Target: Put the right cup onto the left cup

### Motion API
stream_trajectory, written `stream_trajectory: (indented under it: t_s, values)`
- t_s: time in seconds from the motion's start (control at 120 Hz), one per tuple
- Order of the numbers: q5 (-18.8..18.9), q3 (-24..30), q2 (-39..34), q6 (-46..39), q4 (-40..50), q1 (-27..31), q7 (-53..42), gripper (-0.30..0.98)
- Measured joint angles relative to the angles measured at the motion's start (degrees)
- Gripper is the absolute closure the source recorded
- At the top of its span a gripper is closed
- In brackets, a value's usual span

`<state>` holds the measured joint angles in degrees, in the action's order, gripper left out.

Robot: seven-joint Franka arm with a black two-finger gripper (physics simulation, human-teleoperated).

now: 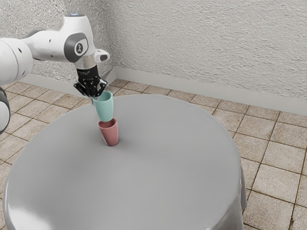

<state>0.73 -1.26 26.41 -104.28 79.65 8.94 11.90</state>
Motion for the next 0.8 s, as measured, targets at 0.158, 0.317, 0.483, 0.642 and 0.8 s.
stream_trajectory:
  t_s: [0.158,0.317,0.483,0.642,0.8]
  values:
    - [0.0,0.0,0.6,-0.1,0.1,0.3,0.0,0.79]
    - [0.0,0.1,1.1,-0.3,0.1,0.3,-0.1,0.79]
    - [-0.1,0.3,1.6,-0.4,0.0,0.3,-0.1,0.79]
    - [-0.1,0.5,2.0,-0.5,0.0,0.3,-0.1,0.79]
    - [-0.1,0.6,2.5,-0.6,0.1,0.3,-0.1,0.79]
